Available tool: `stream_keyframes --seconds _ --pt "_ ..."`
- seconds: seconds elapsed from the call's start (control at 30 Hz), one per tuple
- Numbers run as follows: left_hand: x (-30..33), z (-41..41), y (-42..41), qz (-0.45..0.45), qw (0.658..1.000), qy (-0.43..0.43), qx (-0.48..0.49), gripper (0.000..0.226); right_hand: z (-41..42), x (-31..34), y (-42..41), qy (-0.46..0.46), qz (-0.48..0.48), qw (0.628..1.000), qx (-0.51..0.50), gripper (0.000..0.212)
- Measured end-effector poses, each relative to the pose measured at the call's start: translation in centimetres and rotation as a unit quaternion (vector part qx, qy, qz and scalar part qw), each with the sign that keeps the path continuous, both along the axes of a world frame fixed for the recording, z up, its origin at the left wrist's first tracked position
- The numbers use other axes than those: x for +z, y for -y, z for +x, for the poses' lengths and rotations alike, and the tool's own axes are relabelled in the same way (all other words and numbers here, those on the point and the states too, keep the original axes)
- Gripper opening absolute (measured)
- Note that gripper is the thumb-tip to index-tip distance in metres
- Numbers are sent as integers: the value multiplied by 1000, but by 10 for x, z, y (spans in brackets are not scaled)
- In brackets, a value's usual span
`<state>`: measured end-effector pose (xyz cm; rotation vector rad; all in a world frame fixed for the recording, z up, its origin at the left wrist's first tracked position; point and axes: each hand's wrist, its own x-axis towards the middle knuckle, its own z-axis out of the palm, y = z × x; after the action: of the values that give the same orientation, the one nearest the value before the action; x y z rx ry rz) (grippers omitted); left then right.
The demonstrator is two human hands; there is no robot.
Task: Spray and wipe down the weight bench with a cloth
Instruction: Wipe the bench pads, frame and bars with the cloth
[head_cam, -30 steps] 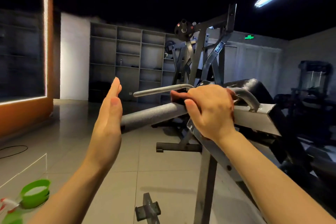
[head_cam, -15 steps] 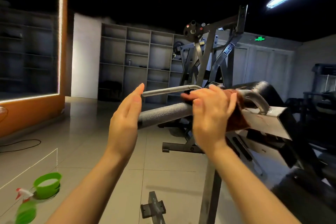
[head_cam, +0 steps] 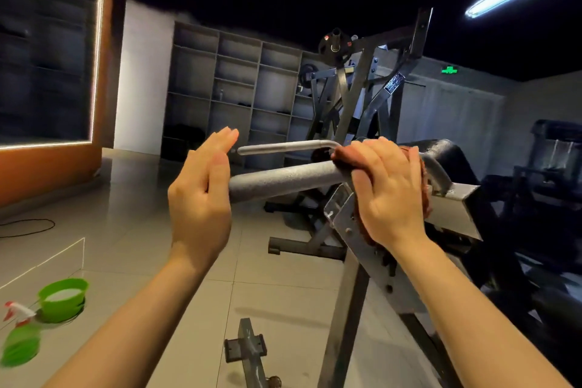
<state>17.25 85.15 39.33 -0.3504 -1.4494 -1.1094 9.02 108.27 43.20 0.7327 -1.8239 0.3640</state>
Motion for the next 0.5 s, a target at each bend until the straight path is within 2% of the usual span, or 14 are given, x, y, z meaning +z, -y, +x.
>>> stream_keyframes --seconds 0.1,0.2,0.3,0.4,0.5 --pt "-3 -3 11 -96 993 -12 62 35 -13 13 -39 52 -117 992 -19 35" --pt "-1 -1 18 -157 983 1 91 39 -16 16 -44 92 -195 976 -44 41" --pt "-5 3 23 -185 977 42 100 45 -7 10 -29 104 -176 978 -32 43" --pt "-14 12 30 -190 972 91 104 49 16 -7 5 95 -100 990 38 49" --pt "-24 27 29 -198 968 126 86 51 50 -31 54 113 -69 985 109 53"
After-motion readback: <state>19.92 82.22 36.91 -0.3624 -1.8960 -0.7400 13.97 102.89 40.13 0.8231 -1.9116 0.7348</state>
